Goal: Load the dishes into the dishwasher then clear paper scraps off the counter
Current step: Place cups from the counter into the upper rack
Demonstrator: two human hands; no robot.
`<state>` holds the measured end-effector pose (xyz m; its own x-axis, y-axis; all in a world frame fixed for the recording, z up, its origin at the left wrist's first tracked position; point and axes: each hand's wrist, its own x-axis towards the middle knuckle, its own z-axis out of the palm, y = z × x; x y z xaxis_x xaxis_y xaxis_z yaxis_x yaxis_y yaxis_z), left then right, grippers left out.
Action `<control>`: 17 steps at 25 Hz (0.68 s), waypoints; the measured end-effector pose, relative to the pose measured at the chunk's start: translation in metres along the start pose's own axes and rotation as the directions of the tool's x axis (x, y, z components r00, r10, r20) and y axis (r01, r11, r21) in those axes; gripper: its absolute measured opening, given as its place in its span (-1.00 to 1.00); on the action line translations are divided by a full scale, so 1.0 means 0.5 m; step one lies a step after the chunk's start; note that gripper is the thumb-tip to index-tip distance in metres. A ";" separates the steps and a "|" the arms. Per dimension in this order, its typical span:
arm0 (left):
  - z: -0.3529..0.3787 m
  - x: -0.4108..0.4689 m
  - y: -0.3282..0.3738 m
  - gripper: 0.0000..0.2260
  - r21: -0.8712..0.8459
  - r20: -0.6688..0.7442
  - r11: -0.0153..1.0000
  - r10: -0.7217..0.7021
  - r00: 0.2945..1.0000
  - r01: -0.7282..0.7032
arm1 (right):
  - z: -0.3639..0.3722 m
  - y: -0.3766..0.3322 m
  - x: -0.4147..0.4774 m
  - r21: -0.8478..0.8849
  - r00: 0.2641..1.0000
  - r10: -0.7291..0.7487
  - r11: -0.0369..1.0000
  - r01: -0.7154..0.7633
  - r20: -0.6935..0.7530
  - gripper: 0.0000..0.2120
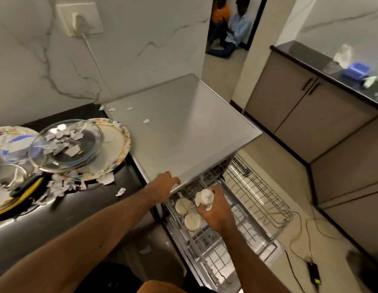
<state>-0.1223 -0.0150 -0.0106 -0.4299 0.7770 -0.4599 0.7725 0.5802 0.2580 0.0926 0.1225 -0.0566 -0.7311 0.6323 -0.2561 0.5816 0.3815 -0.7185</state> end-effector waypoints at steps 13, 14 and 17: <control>-0.012 0.027 0.063 -0.21 0.125 0.012 0.984 -0.130 0.991 0.128 | 0.059 0.200 0.047 -0.446 0.913 0.169 0.895 0.016 0.371 -0.39; -0.009 0.029 0.063 -0.21 0.130 0.022 0.983 -0.138 0.990 0.134 | 0.078 0.213 0.045 -0.459 0.910 0.179 0.888 0.015 0.375 -0.39; -0.004 0.036 0.067 -0.19 0.145 0.045 0.978 -0.155 0.987 0.147 | 0.130 0.252 0.041 -0.480 0.903 0.191 0.877 0.019 0.384 -0.35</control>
<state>-0.1052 0.0189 -0.0088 -0.5228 0.6659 -0.5322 0.7605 0.6464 0.0617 0.1278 0.1400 -0.1945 -0.6865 0.3851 -0.6168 0.6677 0.6697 -0.3250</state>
